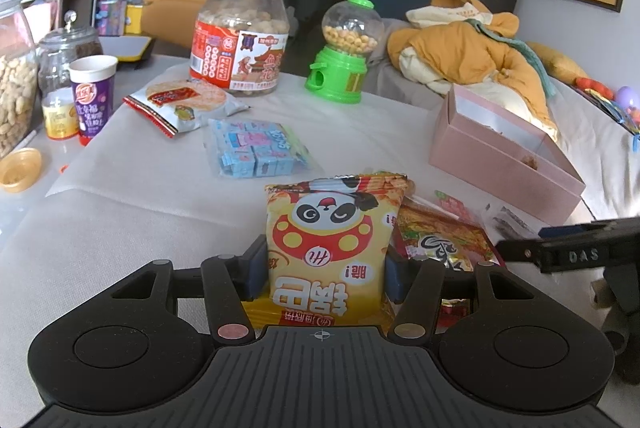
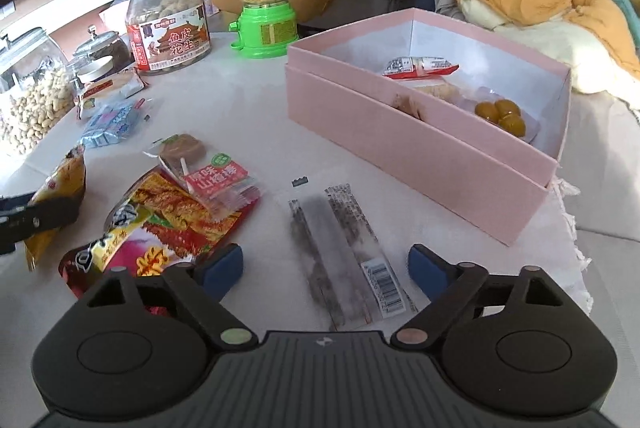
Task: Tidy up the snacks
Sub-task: 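Lift the panda bag with the left tool while the right reaches the dark barcode bar, then drop the panda bag into the pink box with the left tool while the right carries the dark bar in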
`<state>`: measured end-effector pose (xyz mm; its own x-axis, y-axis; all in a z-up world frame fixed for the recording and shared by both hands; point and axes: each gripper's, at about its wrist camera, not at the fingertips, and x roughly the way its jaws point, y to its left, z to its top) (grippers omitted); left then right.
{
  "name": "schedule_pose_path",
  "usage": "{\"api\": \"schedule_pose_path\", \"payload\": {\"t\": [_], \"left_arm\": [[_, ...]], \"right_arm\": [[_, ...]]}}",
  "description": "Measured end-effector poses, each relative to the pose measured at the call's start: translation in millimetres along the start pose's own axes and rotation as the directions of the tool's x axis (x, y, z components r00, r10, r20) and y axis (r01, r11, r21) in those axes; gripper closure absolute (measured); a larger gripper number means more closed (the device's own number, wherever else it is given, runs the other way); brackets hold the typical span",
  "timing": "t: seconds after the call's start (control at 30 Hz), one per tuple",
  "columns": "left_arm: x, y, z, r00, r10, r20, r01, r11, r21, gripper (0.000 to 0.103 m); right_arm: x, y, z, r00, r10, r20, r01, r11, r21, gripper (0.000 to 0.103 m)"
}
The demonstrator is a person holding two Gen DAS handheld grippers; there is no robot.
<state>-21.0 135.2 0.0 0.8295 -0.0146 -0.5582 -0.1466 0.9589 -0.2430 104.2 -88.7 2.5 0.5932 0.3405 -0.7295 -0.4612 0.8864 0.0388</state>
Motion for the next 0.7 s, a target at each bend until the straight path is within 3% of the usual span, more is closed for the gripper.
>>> {"api": "schedule_pose_path", "payload": {"t": [0.07,0.2,0.33,0.53,0.63,0.7], "left_arm": [[0,-1,0,1.0,0.004,-0.004,-0.004,1.0,0.008,0.042],[0,-5,1,1.0,0.016,-0.011,-0.016,0.999,0.033,0.041],[0,-7,1,1.0,0.019,-0.017,-0.019,0.999,0.049,0.041],[-12,-6,10,0.995,-0.102,-0.018,0.102,0.994,0.024,0.044],[-22,-27,36,0.985,-0.168,0.035,0.165,0.984,0.074,0.044],[-18,-50,67,0.969,-0.239,0.056,0.232,0.966,0.116,0.044]], "right_arm": [[3,1,5,1.0,-0.01,-0.007,0.01,1.0,-0.001,0.015],[-4,15,11,1.0,0.0,-0.026,-0.002,0.998,-0.068,0.066],[-22,20,5,0.998,0.033,-0.046,-0.036,0.996,-0.08,0.066],[-63,3,-8,0.998,0.058,0.023,-0.057,0.998,-0.038,0.066],[-82,-12,-12,0.996,0.056,0.066,-0.055,0.998,-0.003,0.066],[-89,-19,-14,0.995,0.047,0.086,-0.048,0.999,0.012,0.066]]}}
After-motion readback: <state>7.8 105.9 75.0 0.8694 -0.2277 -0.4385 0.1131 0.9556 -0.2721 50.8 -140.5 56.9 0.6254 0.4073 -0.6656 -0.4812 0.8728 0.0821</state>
